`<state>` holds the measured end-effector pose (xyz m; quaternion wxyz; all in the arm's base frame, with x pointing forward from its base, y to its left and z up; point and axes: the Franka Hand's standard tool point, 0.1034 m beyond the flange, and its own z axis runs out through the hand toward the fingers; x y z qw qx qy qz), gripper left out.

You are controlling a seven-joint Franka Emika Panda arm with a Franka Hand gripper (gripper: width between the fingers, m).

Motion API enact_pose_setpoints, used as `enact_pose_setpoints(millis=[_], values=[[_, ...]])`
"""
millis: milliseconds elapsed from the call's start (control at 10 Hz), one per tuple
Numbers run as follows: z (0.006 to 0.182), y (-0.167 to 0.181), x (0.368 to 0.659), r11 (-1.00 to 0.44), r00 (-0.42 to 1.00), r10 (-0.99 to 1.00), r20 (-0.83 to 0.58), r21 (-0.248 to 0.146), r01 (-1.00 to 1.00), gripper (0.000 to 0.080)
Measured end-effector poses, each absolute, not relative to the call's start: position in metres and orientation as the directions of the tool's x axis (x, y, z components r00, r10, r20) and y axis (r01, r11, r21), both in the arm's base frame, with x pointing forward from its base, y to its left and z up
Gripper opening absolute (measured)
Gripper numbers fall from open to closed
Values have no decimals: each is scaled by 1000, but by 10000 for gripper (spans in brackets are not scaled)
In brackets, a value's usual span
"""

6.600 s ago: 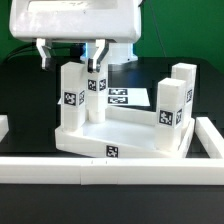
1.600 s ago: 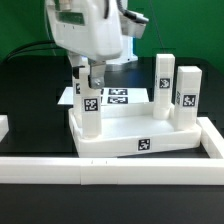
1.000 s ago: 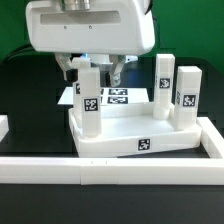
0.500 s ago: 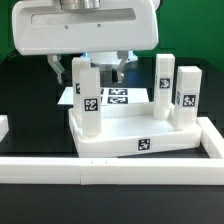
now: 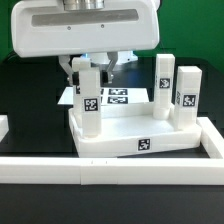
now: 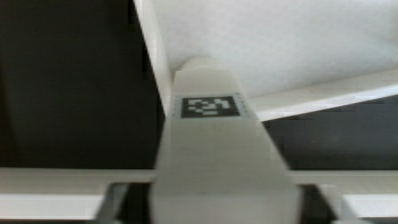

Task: Assemble desk

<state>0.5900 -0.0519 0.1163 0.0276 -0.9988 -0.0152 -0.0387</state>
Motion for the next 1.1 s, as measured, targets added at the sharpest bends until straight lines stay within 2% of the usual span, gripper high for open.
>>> enact_pose_setpoints(millis=[400,800,1100], values=[[116,-52,590,-998,997,1,77,-56,5,286],[115,-43,591,-858,858,-511,57,-90,-505,287],[114,-26,593,-624,626,-779,18,-108,-774,287]])
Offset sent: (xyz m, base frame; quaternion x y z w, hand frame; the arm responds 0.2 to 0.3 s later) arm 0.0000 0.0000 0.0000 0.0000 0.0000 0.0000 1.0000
